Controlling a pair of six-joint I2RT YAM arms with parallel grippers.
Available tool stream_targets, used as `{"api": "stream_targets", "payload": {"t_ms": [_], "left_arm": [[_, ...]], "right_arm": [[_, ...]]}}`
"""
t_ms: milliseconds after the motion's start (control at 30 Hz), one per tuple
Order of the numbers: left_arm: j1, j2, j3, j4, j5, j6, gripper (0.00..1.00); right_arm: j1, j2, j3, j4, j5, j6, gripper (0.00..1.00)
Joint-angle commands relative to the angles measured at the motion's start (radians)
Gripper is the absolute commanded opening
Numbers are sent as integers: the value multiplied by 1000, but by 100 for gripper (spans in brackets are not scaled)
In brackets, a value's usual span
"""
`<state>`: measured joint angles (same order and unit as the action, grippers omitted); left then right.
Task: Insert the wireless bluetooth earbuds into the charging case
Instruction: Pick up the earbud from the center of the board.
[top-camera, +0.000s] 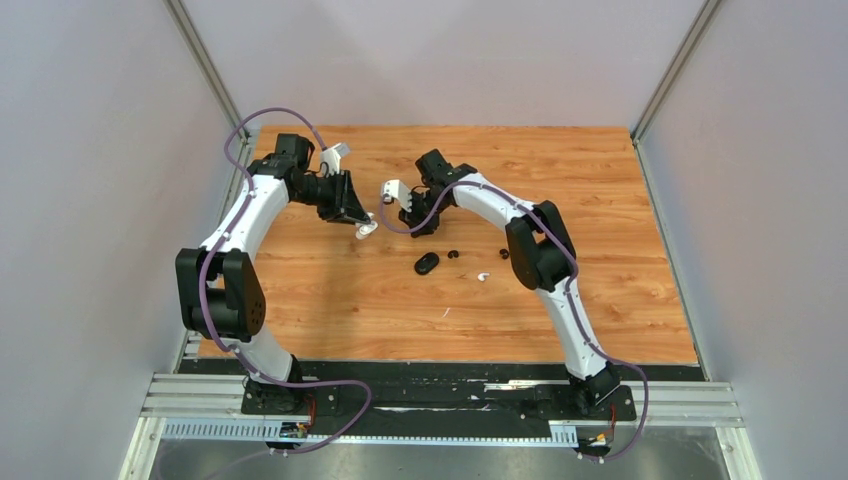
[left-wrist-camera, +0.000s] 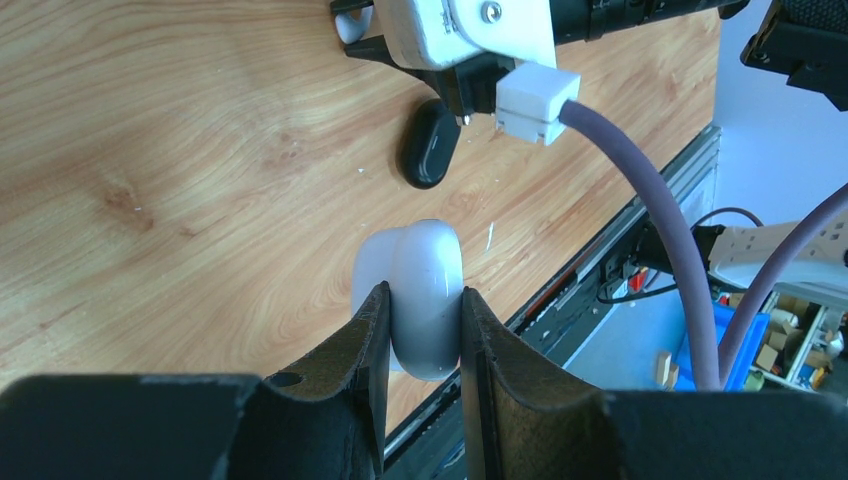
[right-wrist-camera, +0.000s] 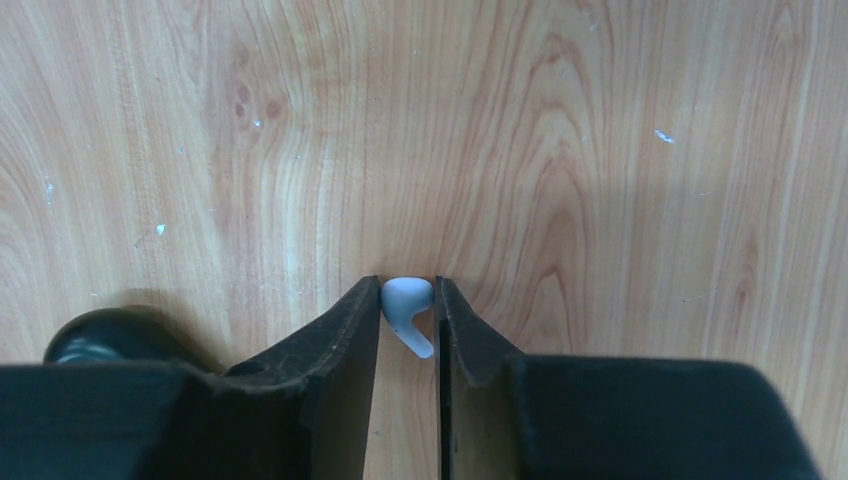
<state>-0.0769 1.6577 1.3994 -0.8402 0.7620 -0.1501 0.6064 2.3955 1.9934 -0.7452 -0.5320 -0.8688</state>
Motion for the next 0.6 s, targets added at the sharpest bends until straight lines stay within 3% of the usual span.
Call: {"api": "stream_targets", "payload": {"t_ms": [0,133,267,400,567], "left_arm": [[6,2,6,12,26,12,0],[6,3,0,14,26,13,0],[6,15,-5,17,30,17,0],[6,52,20,14,83,67,0],[5,117,61,16,296,174,0]], "right_arm": [[6,84,103,-143,-30,39,21],[-1,99,134,-174,-68,82,12],[-35,36,167,-188,-222,167,1],[-104,-118,128,-216,-546,220,0],[-175,-259,119,-222,-898,299,0]]}}
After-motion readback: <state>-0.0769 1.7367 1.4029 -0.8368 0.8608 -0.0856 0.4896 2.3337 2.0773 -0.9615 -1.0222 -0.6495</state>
